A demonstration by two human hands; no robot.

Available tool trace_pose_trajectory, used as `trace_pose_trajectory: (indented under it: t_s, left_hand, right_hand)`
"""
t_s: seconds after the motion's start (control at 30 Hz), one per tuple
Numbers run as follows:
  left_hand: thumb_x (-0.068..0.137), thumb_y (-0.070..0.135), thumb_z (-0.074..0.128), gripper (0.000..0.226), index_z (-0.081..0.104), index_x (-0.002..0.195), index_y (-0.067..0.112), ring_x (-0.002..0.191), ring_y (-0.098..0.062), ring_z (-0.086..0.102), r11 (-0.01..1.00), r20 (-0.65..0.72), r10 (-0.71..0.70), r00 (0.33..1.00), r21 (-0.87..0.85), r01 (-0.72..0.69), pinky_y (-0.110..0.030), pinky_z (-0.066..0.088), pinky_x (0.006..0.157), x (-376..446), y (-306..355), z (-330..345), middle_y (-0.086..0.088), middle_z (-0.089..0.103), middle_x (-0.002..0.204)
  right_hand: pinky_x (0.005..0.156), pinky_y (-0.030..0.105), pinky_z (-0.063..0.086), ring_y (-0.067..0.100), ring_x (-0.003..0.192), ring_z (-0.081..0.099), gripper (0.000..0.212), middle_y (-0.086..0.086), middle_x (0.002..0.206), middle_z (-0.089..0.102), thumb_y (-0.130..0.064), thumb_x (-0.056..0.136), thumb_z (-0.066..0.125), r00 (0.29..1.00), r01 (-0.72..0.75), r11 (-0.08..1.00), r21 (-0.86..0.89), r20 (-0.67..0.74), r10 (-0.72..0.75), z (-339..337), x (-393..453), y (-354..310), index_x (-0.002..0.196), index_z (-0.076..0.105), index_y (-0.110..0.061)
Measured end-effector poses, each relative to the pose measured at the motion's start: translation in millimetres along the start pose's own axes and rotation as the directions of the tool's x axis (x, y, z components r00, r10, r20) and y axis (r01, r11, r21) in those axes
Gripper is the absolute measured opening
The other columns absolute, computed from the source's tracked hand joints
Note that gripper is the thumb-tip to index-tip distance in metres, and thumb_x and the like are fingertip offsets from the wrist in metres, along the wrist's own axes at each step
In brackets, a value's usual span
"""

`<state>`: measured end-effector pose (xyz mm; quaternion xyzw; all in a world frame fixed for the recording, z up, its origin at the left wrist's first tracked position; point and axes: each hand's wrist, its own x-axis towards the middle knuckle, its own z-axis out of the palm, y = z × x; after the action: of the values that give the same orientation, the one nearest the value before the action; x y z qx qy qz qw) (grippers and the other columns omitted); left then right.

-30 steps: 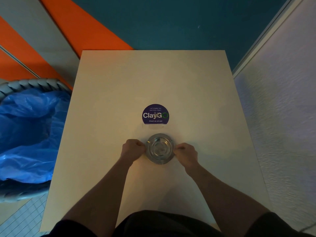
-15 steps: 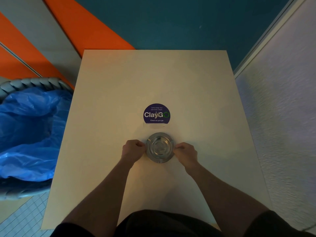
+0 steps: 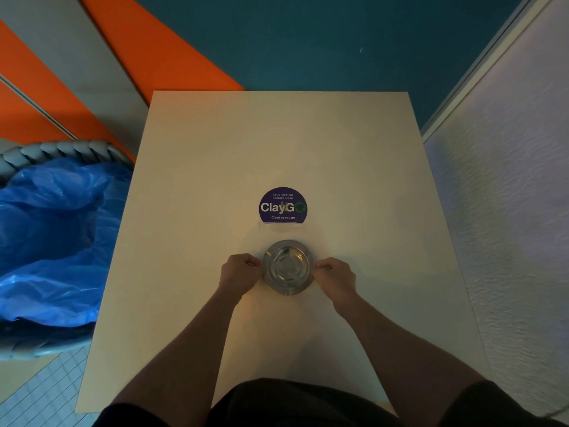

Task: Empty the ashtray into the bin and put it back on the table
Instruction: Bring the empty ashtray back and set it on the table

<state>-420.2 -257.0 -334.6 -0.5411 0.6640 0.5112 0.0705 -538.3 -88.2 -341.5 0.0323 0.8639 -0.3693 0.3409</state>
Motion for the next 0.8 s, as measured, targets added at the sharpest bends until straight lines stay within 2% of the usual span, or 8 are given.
trace_pose_trajectory:
  t_s: [0.1,0.27,0.33,0.5,0.63,0.8]
  left_hand:
    - [0.075,0.016,0.072,0.005,0.074,0.076,0.020,0.075,-0.023,0.067,1.000,0.000,-0.014,1.000,-0.013,0.014,-0.026,0.048,0.063,-0.7,-0.2,-0.4,-0.005,0.074,0.078]
    - [0.074,0.022,0.075,0.006,0.074,0.079,0.018,0.076,-0.022,0.067,0.998,-0.006,-0.034,0.999,-0.053,0.034,-0.024,0.046,0.062,-1.2,-2.2,-1.2,-0.007,0.074,0.081]
    - [0.074,0.022,0.076,0.006,0.074,0.078,0.019,0.076,-0.022,0.067,0.998,-0.009,-0.029,1.000,-0.053,0.029,-0.024,0.045,0.062,-1.3,-2.8,-0.8,-0.007,0.074,0.080]
    - [0.074,0.018,0.075,0.005,0.073,0.078,0.021,0.078,-0.023,0.068,0.999,0.002,-0.017,1.000,-0.036,0.017,-0.024,0.047,0.063,-1.5,-2.3,0.6,-0.006,0.074,0.081]
    - [0.075,0.015,0.072,0.008,0.074,0.080,0.021,0.078,-0.024,0.069,1.000,-0.010,-0.010,1.000,-0.030,0.010,-0.023,0.045,0.060,0.0,-0.2,1.4,-0.005,0.074,0.082]
    - [0.075,0.015,0.073,0.012,0.072,0.075,0.026,0.079,-0.025,0.070,0.998,-0.029,-0.020,0.999,-0.063,0.018,-0.022,0.046,0.059,5.1,5.0,0.6,-0.003,0.074,0.080]
  right_hand:
    - [0.057,0.017,0.039,0.005,0.070,0.058,0.012,-0.018,0.071,0.062,-0.021,0.078,0.067,1.000,-0.010,1.000,0.020,-0.005,0.010,-0.4,-0.8,1.2,0.087,0.074,-0.026]
    - [0.069,0.024,0.040,0.014,0.079,0.059,0.011,-0.012,0.075,0.065,-0.026,0.078,0.068,1.000,-0.019,1.000,0.005,-0.005,0.019,-1.9,0.6,4.1,0.087,0.074,-0.025]
    - [0.069,0.024,0.040,0.016,0.081,0.061,0.012,-0.009,0.077,0.066,-0.027,0.078,0.068,1.000,-0.027,1.000,0.009,-0.005,0.027,-1.7,0.8,4.8,0.088,0.074,-0.023]
    - [0.066,0.025,0.043,0.014,0.079,0.062,0.007,-0.016,0.070,0.065,-0.023,0.075,0.067,1.000,-0.019,1.000,0.000,0.005,0.019,-0.4,0.7,4.3,0.077,0.072,-0.027]
    - [0.070,0.025,0.046,0.016,0.080,0.064,0.008,-0.016,0.070,0.065,-0.022,0.075,0.067,1.000,-0.009,1.000,-0.012,0.005,0.009,1.0,2.5,1.7,0.078,0.073,-0.027]
    - [0.070,0.022,0.043,0.014,0.079,0.062,0.005,-0.019,0.067,0.062,-0.024,0.075,0.070,1.000,-0.001,1.000,0.002,-0.018,0.001,2.1,9.6,-6.3,0.076,0.073,-0.028]
